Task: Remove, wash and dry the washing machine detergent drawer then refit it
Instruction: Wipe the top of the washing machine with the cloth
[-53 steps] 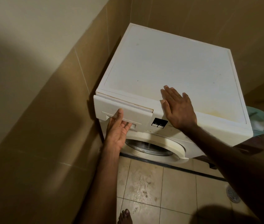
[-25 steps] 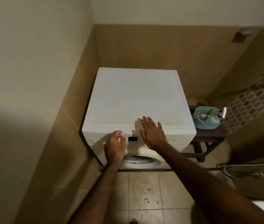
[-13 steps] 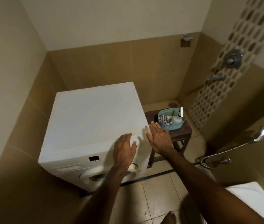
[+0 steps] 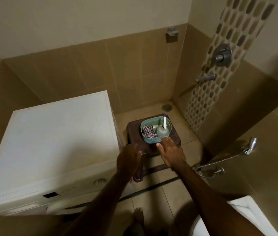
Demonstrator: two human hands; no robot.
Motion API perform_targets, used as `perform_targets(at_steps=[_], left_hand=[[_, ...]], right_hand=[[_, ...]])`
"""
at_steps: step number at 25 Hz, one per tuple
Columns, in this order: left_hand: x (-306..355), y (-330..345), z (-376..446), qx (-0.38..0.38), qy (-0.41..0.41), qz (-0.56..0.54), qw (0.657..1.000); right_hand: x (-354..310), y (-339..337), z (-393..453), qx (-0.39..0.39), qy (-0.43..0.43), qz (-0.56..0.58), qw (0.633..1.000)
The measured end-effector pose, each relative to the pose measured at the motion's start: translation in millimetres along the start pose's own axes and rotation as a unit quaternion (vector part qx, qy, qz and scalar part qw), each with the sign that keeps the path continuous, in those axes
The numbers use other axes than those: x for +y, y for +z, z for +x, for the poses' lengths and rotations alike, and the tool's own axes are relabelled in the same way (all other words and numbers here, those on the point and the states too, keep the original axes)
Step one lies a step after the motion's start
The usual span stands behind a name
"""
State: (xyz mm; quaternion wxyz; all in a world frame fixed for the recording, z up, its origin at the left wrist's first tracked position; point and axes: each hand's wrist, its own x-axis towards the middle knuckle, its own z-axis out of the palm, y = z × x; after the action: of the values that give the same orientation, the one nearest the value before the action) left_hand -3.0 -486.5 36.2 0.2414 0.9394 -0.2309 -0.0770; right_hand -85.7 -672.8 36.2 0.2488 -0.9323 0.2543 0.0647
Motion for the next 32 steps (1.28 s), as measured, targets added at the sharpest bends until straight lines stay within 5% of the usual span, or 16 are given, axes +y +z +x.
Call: perform_targets(at_steps=[15, 19, 25, 28, 32], left_hand=[[-28, 156, 222, -0.141, -0.052, 0.030, 0.988], [-33, 196, 279, -0.200, 0.011, 0.006, 0.980], [-38, 252, 339, -0.325, 0.136, 0.103, 0.930], [-37, 266, 345, -0.356, 0.081, 0.106, 0.925], [-32, 269, 350, -0.319, 0.137, 0.156, 0.925]], right_hand=[[56, 84, 181, -0.005, 0.007, 0.046, 0.999], [65, 119, 221, -0.076, -0.003, 0.073, 0.994], [79, 155, 226, 0.050, 0.014, 0.078, 0.996], [83, 155, 219, 0.078, 0.014, 0.102, 0.992], [85, 155, 208, 0.107, -0.001, 0.093, 0.990]])
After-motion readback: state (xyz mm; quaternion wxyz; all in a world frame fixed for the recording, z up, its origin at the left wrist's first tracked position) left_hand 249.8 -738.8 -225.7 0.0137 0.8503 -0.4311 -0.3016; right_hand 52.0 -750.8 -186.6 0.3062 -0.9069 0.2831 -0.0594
